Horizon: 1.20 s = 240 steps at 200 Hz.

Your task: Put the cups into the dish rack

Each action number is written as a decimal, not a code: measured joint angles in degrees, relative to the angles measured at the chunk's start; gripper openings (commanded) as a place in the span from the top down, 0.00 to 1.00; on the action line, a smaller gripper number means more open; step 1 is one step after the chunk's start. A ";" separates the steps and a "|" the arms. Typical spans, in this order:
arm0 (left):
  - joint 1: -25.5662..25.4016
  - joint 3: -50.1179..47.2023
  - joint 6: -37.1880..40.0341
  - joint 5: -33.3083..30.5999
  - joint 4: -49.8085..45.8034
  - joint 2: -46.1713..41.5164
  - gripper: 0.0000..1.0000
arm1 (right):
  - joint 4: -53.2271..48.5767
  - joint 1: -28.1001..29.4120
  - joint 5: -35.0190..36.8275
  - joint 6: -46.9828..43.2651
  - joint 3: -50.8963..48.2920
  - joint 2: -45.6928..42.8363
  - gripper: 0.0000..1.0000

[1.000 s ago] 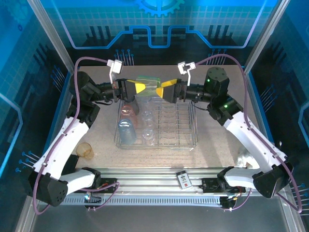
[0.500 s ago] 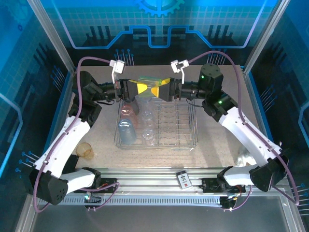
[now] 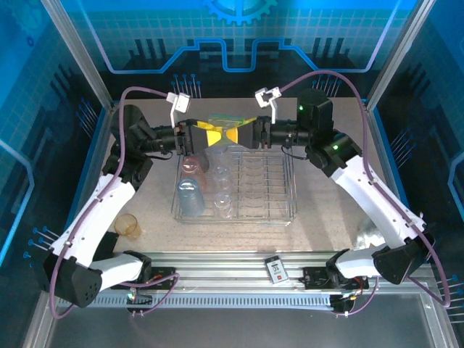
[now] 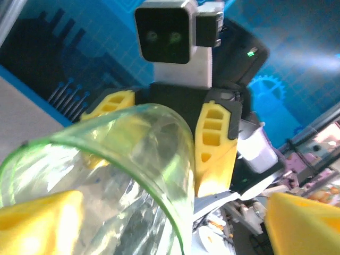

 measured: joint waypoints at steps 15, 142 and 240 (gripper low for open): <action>0.00 1.53 5.77 -2.84 -8.15 -0.81 0.01 | -6.19 0.00 3.80 -3.21 2.14 0.00 0.64; 0.00 5.05 32.06 -58.90 -48.76 -8.20 0.01 | -45.48 -4.85 40.68 -21.42 11.85 12.15 0.77; 0.00 3.34 35.23 -65.92 -51.76 -9.01 0.01 | -49.66 -4.74 50.58 -26.75 14.47 26.91 0.79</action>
